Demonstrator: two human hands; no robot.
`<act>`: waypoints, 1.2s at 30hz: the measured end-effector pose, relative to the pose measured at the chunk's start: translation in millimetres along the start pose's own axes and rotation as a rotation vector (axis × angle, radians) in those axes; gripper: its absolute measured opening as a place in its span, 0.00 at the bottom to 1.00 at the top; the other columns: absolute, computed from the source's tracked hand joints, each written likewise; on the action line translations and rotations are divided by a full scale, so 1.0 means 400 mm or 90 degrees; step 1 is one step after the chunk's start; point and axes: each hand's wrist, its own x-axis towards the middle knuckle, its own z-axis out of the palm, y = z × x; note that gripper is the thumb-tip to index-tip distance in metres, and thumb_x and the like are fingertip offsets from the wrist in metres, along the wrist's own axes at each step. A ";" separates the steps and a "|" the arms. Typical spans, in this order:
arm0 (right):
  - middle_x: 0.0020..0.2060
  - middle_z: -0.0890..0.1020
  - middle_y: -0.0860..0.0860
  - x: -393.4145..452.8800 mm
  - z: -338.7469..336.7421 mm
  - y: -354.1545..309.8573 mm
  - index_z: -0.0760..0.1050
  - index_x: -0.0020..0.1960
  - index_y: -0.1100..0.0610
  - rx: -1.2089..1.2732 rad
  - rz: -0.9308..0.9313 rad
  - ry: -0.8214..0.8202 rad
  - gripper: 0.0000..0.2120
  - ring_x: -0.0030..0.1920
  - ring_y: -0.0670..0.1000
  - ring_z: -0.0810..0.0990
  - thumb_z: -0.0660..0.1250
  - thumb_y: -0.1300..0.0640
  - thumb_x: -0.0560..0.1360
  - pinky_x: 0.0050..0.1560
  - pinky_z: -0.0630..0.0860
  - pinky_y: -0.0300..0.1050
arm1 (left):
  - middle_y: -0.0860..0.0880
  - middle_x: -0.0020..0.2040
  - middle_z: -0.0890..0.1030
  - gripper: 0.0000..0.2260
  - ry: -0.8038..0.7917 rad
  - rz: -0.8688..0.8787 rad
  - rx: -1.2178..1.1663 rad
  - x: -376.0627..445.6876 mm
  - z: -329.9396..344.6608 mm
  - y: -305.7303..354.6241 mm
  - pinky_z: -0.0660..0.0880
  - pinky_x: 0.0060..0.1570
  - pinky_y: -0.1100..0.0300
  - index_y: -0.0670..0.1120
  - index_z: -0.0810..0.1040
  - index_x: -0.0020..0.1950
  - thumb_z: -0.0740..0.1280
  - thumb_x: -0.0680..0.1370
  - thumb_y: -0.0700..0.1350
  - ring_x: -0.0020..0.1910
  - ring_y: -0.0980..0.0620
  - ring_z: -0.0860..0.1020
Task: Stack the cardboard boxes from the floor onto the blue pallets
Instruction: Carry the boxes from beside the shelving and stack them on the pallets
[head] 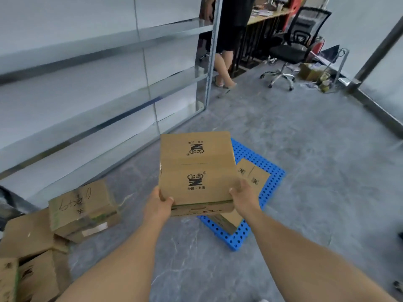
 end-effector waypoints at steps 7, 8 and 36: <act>0.49 0.74 0.51 0.083 -0.314 0.156 0.61 0.71 0.53 0.028 0.049 0.068 0.21 0.38 0.49 0.71 0.56 0.57 0.79 0.31 0.67 0.41 | 0.45 0.63 0.75 0.19 -0.040 0.063 0.050 -0.077 0.271 0.237 0.66 0.47 0.58 0.46 0.65 0.69 0.62 0.79 0.45 0.55 0.45 0.74; 0.49 0.73 0.51 0.097 -0.357 0.181 0.61 0.71 0.53 0.029 0.055 0.076 0.21 0.38 0.49 0.70 0.56 0.57 0.79 0.31 0.66 0.40 | 0.44 0.64 0.74 0.19 -0.048 0.071 0.054 -0.086 0.311 0.270 0.67 0.48 0.57 0.46 0.64 0.69 0.62 0.79 0.45 0.57 0.44 0.74; 0.46 0.73 0.48 0.619 -1.071 0.504 0.66 0.68 0.51 0.122 0.080 0.213 0.18 0.43 0.49 0.71 0.56 0.59 0.78 0.41 0.67 0.44 | 0.47 0.70 0.68 0.26 -0.173 0.164 0.023 0.029 1.077 0.886 0.68 0.43 0.62 0.49 0.56 0.76 0.61 0.79 0.46 0.51 0.54 0.69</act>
